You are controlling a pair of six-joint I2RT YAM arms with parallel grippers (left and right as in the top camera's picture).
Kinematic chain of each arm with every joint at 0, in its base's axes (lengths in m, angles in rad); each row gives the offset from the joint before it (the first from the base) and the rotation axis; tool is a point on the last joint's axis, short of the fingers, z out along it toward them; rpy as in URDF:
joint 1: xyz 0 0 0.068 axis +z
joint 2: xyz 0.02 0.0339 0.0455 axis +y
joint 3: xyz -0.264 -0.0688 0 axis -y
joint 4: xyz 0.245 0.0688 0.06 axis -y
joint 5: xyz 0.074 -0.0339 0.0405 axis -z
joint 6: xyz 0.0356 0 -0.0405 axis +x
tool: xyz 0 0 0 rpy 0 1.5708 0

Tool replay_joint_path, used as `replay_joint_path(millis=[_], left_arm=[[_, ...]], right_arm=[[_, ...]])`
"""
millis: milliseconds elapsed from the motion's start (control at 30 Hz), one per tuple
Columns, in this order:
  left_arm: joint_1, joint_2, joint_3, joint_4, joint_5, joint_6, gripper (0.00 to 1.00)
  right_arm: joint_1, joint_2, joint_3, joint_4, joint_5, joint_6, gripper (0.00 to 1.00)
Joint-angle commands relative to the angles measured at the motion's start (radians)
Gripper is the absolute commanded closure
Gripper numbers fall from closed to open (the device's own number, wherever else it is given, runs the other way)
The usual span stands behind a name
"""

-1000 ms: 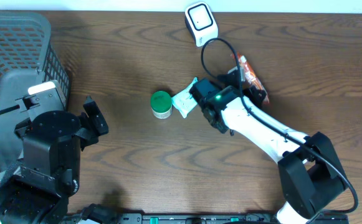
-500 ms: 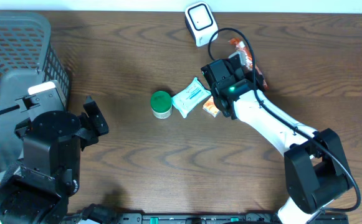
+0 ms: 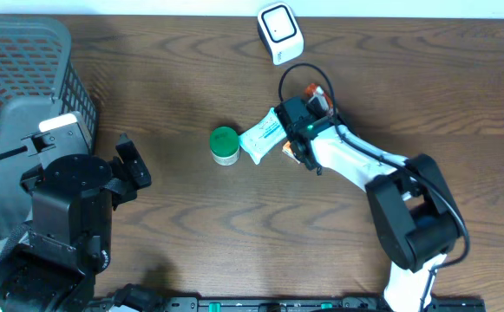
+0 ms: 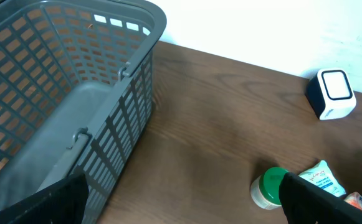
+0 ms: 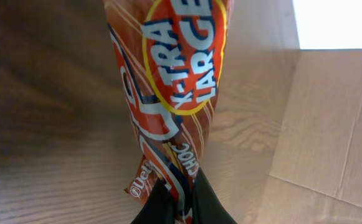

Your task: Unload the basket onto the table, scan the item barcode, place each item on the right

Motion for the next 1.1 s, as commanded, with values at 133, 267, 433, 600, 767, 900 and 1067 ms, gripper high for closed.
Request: replay_joint_path(millis=[133, 267, 433, 600, 767, 900, 1067], left_arm=[[0.004, 0.000, -0.005, 0.000, -0.023, -0.002, 0.02], [0.004, 0.000, -0.005, 0.000, -0.023, -0.002, 0.02], [0.004, 0.000, -0.005, 0.000, -0.023, -0.002, 0.02], [0.004, 0.000, -0.005, 0.000, -0.023, -0.002, 0.02], [0.004, 0.000, -0.005, 0.000, -0.023, -0.002, 0.02], [0.004, 0.000, -0.005, 0.000, -0.023, -0.002, 0.02], [0.004, 0.000, -0.005, 0.000, -0.023, -0.002, 0.02]], right_arm=[[0.017, 0.026, -0.009, -0.052, 0.012, -0.014, 0.99], [0.039, 0.026, -0.009, -0.079, -0.033, -0.014, 0.99], [0.073, 0.026, -0.010, -0.098, -0.076, -0.014, 0.99], [0.113, 0.026, -0.010, -0.129, -0.100, -0.014, 0.91], [0.158, 0.026, -0.010, -0.162, -0.216, -0.010, 0.72], [0.195, 0.026, -0.010, -0.187, -0.230, 0.053, 0.70], [0.234, 0.026, -0.010, -0.209, -0.401, 0.063, 0.52]])
